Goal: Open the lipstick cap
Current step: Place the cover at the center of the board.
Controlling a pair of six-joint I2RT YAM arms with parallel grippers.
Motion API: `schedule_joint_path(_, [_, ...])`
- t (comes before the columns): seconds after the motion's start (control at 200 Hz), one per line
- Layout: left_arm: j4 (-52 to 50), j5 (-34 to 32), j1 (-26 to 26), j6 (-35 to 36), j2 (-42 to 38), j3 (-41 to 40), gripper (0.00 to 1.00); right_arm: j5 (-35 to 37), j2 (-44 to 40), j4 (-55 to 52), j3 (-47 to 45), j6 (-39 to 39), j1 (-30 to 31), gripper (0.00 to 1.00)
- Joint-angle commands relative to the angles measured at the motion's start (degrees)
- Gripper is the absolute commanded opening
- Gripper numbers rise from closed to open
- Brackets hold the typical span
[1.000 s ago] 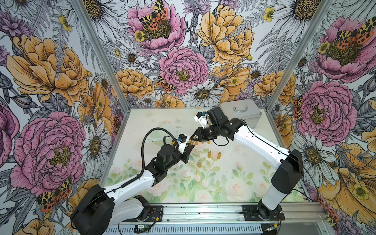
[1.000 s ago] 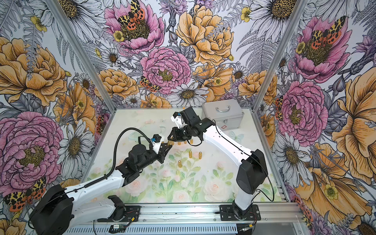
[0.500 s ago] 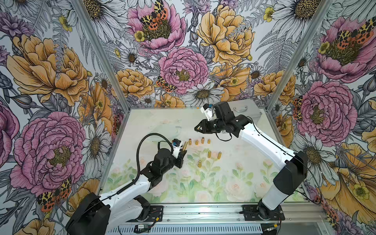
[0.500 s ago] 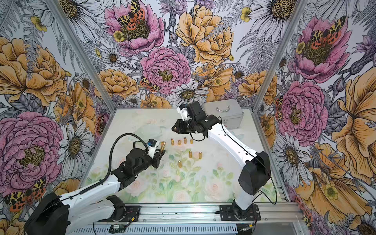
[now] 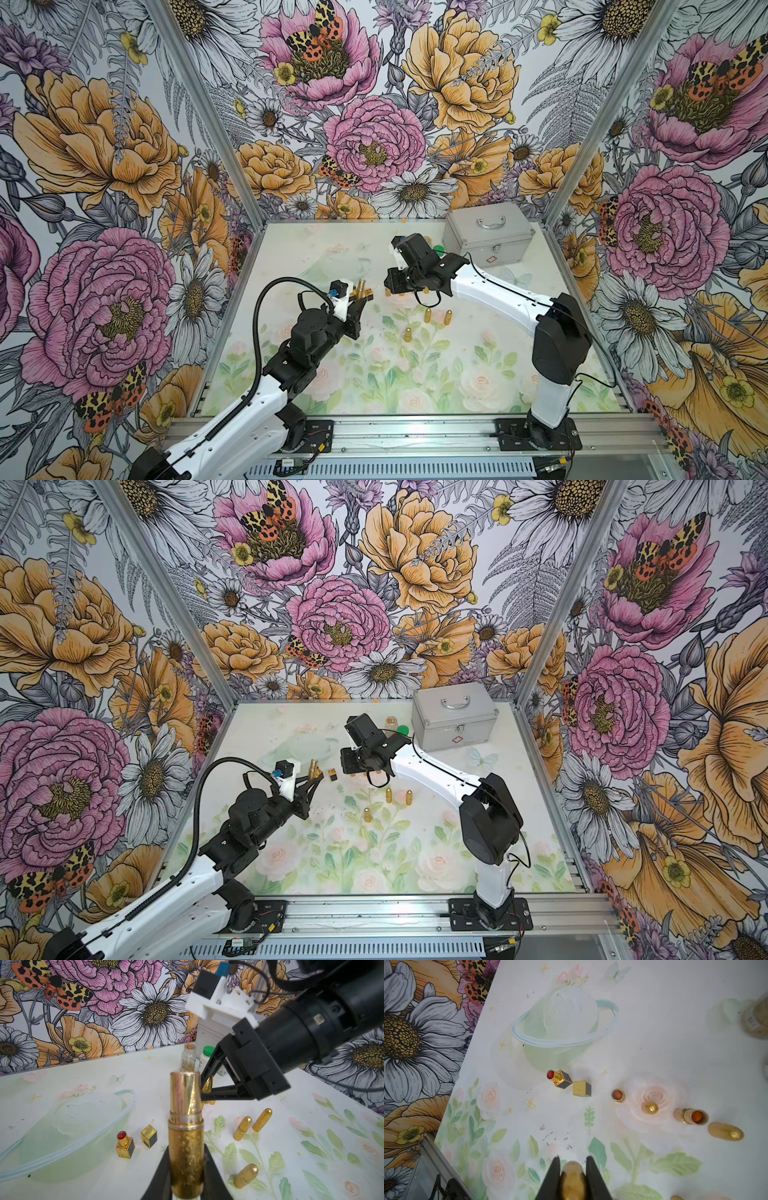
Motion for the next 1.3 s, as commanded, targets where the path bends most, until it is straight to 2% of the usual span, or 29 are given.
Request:
schedule_joint_path(0.0, [-2.3,-1.7,1.2,-1.4,-2.4,-1.8,0.00,5.3,3.0,4.2,-0.5,0.7,2.5,0.21])
schedule_joint_path(0.2, [-3.6,-2.3,2.8,-2.1,-6.3,-3.2,0.00,8.1,8.8,8.2,-0.3,0.6,5.6,0.21])
schedule_joint_path(0.57, [-4.8,-0.7,5.6,-3.0,-8.5,-4.2,0.00,13.1,16.2,9.9,1.1,0.0,7.0,0.22])
schedule_joint_path(0.981, [-4.2,-0.7,5.7,-3.5,-8.3,-4.4,0.00,16.2,19.4,9.7,2.4,-2.1,8.5,0.23])
schedule_joint_path(1.296, [-4.1,-0.5,5.7,-3.5,-8.2,-4.2,0.00,17.0,19.1,9.1,2.8,-2.9,8.9,0.30])
